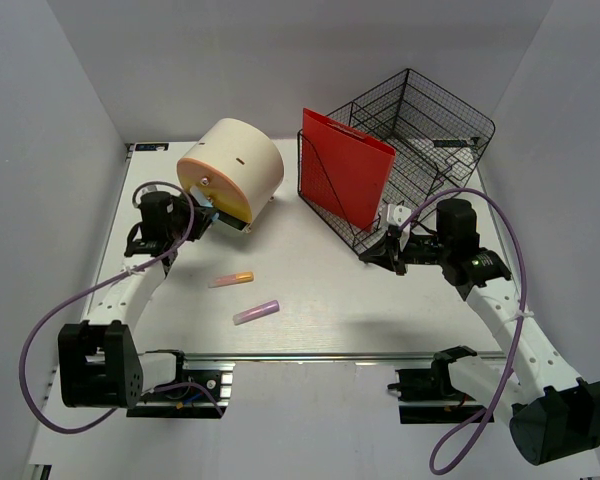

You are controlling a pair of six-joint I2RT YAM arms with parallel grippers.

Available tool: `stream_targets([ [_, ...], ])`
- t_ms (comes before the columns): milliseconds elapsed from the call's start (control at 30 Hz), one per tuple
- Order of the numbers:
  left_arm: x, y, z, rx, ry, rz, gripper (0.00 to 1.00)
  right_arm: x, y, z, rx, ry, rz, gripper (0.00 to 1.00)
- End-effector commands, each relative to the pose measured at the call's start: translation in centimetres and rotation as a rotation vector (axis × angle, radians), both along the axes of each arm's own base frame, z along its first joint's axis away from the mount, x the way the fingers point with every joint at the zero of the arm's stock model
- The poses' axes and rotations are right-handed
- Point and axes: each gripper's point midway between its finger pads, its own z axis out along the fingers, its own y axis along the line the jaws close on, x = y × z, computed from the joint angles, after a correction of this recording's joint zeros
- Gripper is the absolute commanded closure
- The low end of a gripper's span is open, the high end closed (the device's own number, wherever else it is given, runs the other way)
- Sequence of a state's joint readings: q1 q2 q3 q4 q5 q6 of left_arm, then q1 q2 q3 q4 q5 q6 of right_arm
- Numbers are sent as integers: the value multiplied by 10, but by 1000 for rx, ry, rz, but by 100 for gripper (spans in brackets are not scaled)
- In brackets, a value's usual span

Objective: Organize the desk

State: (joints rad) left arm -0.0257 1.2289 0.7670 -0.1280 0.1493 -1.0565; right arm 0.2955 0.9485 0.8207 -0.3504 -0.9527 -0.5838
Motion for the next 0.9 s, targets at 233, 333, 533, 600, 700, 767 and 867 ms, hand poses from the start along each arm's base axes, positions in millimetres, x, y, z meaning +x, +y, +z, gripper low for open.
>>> stream_targets([
  [233, 19, -9, 17, -200, -64, 70, 100, -2, 0, 11, 11, -36, 14, 95],
  [333, 16, -8, 8, -230, -49, 95, 100, -1, 0, 11, 11, -34, 13, 95],
  [533, 11, -7, -3, -260, -37, 122, 100, -2, 0, 11, 11, -33, 13, 95],
  [600, 11, -7, -3, -259, -42, 124, 100, -2, 0, 10, 10, -34, 17, 95],
  [700, 15, -4, -5, -263, -42, 132, 100, -1, -1, 10, 9, -31, 12, 95],
  [767, 18, -4, -7, -270, -38, 134, 100, -1, 0, 10, 8, -33, 15, 95],
  [867, 21, -2, -13, -285, -26, 146, 100, -1, -1, 10, 8, -34, 10, 95],
])
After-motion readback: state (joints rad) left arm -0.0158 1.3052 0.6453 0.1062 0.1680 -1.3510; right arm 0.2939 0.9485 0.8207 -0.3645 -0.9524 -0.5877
